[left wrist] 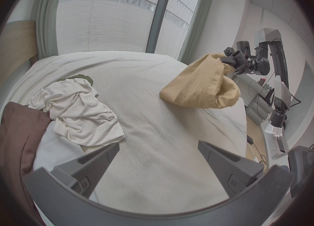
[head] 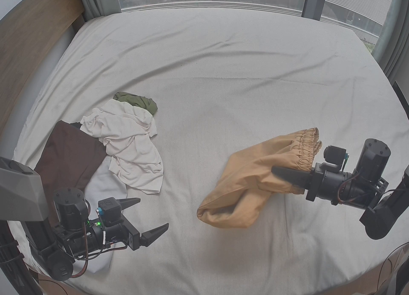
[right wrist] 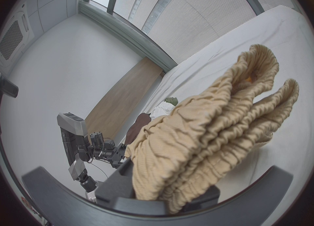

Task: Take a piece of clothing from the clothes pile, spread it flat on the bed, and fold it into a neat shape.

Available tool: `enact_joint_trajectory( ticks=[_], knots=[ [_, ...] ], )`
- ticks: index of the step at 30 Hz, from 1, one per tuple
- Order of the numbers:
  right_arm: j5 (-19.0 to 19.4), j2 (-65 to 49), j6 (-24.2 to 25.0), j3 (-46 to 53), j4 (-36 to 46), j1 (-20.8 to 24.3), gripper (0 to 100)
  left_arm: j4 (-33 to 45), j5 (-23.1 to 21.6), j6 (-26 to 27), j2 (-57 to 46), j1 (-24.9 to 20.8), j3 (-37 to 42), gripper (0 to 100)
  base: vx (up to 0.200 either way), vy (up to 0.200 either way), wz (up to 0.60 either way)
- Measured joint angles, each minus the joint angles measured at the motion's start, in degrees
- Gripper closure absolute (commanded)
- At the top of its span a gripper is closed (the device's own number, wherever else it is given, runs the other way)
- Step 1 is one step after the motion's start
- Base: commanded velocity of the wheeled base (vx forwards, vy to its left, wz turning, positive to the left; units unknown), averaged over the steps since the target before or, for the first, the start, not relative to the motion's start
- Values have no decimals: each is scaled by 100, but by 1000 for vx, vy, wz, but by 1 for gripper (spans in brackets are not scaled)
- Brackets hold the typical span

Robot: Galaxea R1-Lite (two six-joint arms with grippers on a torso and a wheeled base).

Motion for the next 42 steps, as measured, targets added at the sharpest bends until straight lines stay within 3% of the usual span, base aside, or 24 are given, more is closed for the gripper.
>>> enact_joint_trajectory(
  ticks=[22, 42],
  knots=[
    [-2, -9, 200, -2413, 2130, 2, 100, 0, 0, -46, 16, 0, 7, 0, 0, 0, 0],
    [-9, 339, 204, -4113, 3304, -11, 100, 0, 0, -62, 60, -32, 24, 0, 0, 0, 0]
  ],
)
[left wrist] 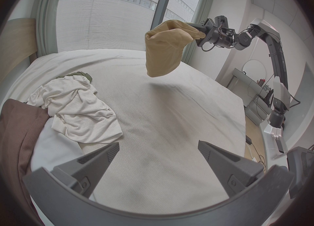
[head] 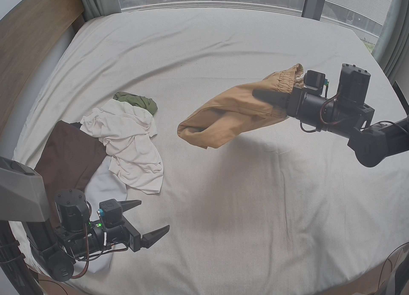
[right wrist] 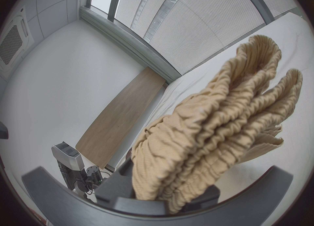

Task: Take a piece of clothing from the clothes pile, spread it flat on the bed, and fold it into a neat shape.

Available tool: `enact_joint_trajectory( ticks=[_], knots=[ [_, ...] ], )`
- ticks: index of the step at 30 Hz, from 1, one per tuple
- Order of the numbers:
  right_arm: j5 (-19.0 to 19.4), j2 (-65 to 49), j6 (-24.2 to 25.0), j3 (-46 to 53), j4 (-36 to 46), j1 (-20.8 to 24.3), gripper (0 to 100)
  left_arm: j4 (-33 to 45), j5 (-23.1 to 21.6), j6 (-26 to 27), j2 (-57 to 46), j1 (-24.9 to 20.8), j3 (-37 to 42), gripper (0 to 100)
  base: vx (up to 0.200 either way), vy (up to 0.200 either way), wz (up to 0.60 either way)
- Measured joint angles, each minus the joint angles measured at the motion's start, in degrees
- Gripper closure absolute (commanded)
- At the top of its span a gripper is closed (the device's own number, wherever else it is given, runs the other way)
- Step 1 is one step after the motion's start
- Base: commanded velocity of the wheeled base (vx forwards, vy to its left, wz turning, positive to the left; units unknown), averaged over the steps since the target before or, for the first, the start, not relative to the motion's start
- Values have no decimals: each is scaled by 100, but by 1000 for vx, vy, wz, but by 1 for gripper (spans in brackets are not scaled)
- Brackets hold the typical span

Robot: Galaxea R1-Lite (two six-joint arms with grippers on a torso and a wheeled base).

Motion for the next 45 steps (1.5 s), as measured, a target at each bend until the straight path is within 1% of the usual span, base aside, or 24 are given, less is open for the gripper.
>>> enact_joint_trajectory(
  ticks=[19, 26, 33, 39, 45],
  knots=[
    [-9, 1139, 7, -1959, 435, -13, 100, 2, 0, -11, 0, -33, 44, 0, 0, 0, 0],
    [-121, 1510, 7, -2844, 740, -41, 100, 0, 0, -11, -2, -27, 61, 0, 0, 0, 0],
    [-238, 1977, -6, -3775, 994, -234, 100, 0, 0, -11, -6, -22, 102, 0, 0, 0, 0],
    [-508, 2437, -118, -3994, 1011, -367, 100, 0, -2, -11, -9, -27, 113, 0, 0, 0, 0],
    [-624, 2723, -335, -3489, 835, -375, 100, 0, -6, -11, -28, -32, 133, 0, 0, 0, 0]
  ],
)
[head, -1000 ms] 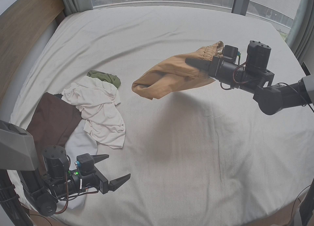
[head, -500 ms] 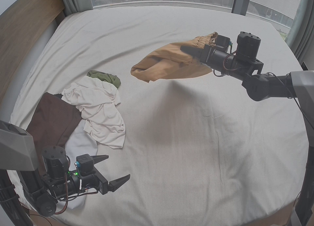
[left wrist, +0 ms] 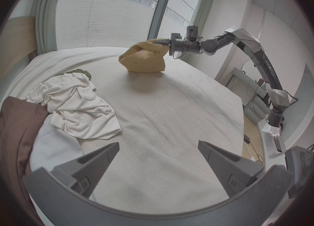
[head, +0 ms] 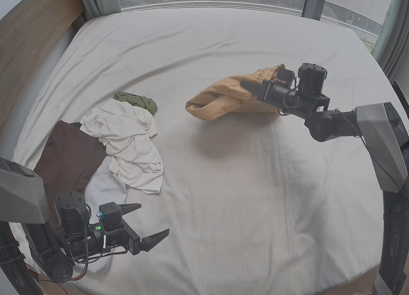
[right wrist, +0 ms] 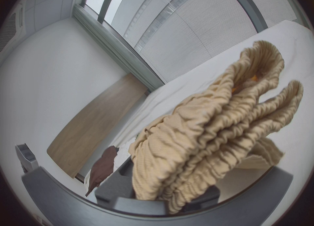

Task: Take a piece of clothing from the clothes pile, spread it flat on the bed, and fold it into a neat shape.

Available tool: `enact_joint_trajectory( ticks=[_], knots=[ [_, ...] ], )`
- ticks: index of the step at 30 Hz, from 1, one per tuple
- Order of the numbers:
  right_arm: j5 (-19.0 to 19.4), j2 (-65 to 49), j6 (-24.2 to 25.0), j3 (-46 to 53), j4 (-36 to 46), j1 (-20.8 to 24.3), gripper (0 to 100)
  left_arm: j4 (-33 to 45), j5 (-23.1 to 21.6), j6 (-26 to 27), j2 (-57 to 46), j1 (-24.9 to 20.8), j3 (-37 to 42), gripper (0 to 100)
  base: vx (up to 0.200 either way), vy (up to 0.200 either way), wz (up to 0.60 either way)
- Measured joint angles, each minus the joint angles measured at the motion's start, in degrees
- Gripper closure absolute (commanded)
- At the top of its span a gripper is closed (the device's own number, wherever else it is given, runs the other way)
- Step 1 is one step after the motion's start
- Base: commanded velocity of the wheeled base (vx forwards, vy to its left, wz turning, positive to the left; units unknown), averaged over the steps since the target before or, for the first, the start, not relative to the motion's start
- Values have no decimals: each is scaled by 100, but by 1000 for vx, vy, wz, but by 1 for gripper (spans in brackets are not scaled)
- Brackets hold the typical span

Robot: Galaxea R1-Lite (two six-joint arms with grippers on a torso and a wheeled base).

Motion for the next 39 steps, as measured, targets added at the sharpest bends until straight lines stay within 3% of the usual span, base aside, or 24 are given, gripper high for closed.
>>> enact_joint_trajectory(
  ticks=[11, 20, 21, 31, 39],
  knots=[
    [-205, 141, -161, 1537, -1053, 91, 100, 0, -7, -15, -33, 27, 11, 0, 0, 0, 0],
    [-424, 312, -177, 1940, -1332, 127, 100, 2, -10, -15, -32, 40, 10, 0, 0, 0, 0],
    [-427, 318, -177, 1963, -1339, 130, 0, 0, -10, -15, -32, 40, 7, 0, 0, 0, 0],
    [-607, 262, -178, 2291, -1345, 224, 0, 0, -7, -15, -32, 40, 0, 0, 0, 0, 0],
    [-1005, -101, -471, 3318, -1440, 306, 0, 0, -11, -23, -32, 49, -11, 0, 0, 0, 0]
  ],
)
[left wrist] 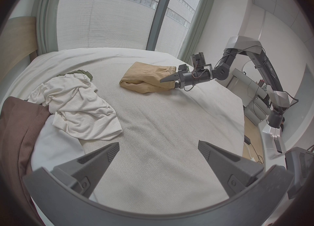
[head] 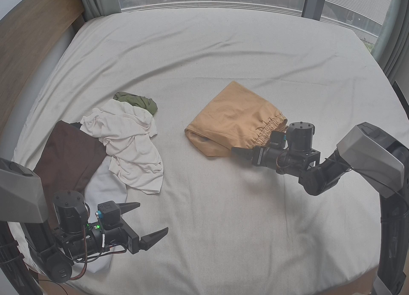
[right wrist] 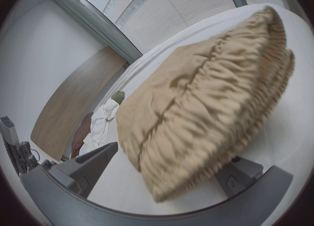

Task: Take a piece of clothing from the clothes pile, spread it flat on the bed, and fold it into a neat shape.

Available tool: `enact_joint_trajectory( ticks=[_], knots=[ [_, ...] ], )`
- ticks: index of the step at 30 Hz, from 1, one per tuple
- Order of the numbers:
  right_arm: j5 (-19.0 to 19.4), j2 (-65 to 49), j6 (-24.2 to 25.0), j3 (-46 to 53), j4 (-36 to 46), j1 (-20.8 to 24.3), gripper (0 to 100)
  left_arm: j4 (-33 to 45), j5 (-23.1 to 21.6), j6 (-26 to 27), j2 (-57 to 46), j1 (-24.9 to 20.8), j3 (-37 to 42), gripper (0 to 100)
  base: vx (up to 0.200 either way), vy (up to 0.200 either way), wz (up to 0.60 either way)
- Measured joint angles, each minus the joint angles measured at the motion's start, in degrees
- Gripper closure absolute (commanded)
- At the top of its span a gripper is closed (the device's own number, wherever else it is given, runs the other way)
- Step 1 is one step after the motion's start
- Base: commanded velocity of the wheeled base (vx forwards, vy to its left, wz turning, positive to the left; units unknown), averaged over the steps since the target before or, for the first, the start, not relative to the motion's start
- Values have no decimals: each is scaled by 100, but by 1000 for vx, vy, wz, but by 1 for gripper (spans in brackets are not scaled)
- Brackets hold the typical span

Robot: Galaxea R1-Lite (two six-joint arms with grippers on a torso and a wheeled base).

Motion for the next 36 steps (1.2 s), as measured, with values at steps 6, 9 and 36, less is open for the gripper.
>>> enact_joint_trajectory(
  ticks=[6, 9, 36],
  knots=[
    [-112, -469, -145, 945, -329, 22, 0, 0, 1, 0, -1, 0, -11, 0, 0, 0, 0],
    [-132, -772, -240, 1381, -441, 26, 0, 0, 0, 0, -1, 0, -22, 0, 0, 0, 0],
    [-156, -4428, -892, 4951, -1284, 373, 0, 2, 55, -416, -1186, -477, -149, 0, 0, 0, 0]
  ],
)
